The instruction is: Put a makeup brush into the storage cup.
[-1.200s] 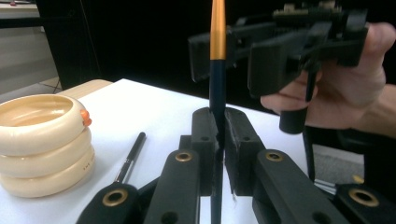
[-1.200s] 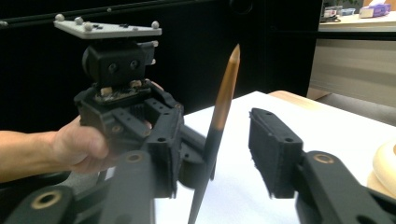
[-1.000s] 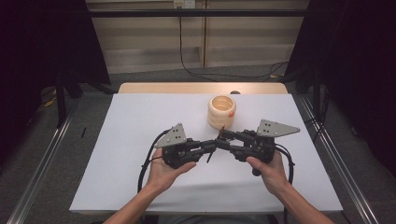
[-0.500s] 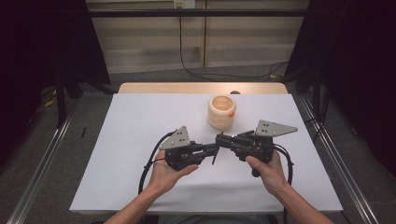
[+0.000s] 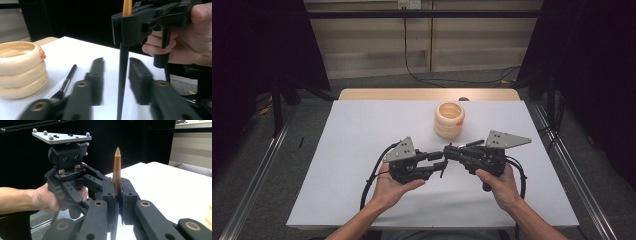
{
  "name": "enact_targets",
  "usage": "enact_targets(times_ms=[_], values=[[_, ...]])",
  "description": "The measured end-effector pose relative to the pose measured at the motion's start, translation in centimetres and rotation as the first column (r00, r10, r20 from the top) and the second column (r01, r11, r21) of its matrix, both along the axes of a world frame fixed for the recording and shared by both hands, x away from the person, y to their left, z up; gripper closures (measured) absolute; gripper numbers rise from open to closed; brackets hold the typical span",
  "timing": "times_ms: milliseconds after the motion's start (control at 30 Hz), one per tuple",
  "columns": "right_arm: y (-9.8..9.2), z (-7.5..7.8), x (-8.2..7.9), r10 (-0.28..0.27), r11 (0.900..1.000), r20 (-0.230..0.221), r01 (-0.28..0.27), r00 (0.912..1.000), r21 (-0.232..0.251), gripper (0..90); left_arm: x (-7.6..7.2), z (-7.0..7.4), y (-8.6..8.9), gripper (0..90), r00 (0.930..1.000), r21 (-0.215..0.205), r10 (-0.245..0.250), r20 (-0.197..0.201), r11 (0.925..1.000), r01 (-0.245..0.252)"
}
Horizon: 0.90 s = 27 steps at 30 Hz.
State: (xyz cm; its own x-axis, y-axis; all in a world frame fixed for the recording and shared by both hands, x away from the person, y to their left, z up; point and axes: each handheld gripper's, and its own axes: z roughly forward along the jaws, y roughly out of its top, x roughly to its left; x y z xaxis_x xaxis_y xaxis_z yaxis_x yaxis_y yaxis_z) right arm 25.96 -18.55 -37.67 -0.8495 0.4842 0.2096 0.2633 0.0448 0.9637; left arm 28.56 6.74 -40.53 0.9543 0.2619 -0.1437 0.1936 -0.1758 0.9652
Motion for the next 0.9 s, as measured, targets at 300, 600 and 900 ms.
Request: enact_targets(times_ms=[300, 600, 900], values=[[-0.3, -0.1, -0.1, -0.011, 1.0, 0.002, 0.011, 0.9999, -0.004, 83.9, 0.0, -0.1, 0.1, 36.0, 0.9989, 0.022, 0.047, -0.002, 0.9987, -0.047], [-0.5, 0.0, -0.2, -0.016, 1.0, 0.007, 0.016, 0.9998, -0.003, 83.9, 0.2, 0.3, 0.5, 9.9, 0.9912, 0.025, 0.131, -0.014, 0.991, -0.131], [-0.9, 0.1, -0.2, -0.03, 1.0, 0.011, 0.03, 0.9995, -0.003, 83.9, 0.4, 1.0, 2.4, 4.7, 0.9862, -0.005, 0.166, -0.003, 0.9862, -0.166]])
